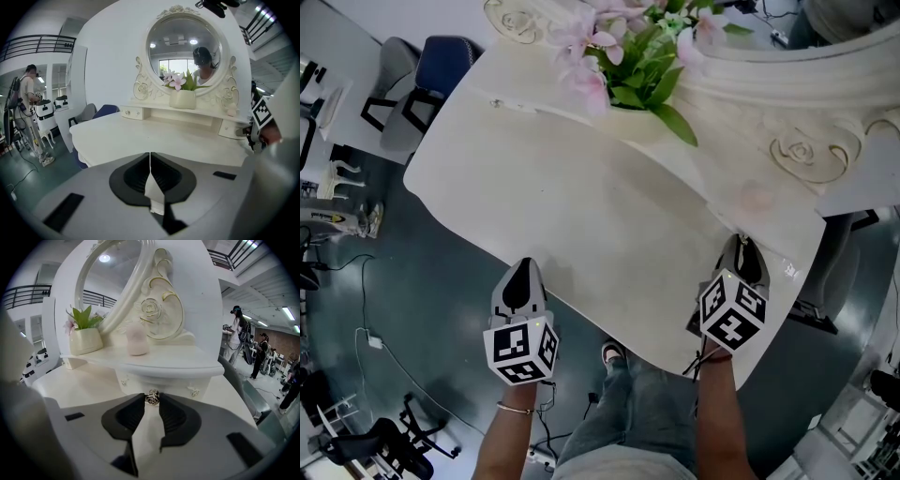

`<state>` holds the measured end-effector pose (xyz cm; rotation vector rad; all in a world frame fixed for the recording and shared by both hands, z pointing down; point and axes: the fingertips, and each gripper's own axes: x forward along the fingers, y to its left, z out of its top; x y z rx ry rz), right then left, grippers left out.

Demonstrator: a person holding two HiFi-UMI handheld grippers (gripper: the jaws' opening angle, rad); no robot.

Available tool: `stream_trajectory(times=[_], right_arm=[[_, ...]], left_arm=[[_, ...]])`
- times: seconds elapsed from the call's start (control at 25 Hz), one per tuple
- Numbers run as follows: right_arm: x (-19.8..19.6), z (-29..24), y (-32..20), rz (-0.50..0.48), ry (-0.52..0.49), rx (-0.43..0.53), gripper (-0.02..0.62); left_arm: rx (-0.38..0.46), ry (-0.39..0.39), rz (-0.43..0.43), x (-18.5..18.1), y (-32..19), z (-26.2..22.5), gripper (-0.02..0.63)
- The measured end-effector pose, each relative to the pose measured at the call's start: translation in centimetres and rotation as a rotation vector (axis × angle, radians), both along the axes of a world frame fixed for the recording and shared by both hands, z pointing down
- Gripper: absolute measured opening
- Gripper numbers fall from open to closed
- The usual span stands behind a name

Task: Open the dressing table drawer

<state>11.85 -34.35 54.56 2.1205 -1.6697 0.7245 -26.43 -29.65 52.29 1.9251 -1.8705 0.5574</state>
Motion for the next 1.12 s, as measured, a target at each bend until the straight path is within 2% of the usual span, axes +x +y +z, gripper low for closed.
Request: stream_trajectory(times=[1.12], right_arm=[[-0.1,0.0,0.0,-0.020,0.002,0.017,0.098]], left_arm=[[0.007,-0.024,-0.055,-1.8,1.6,-1.4,0.021]])
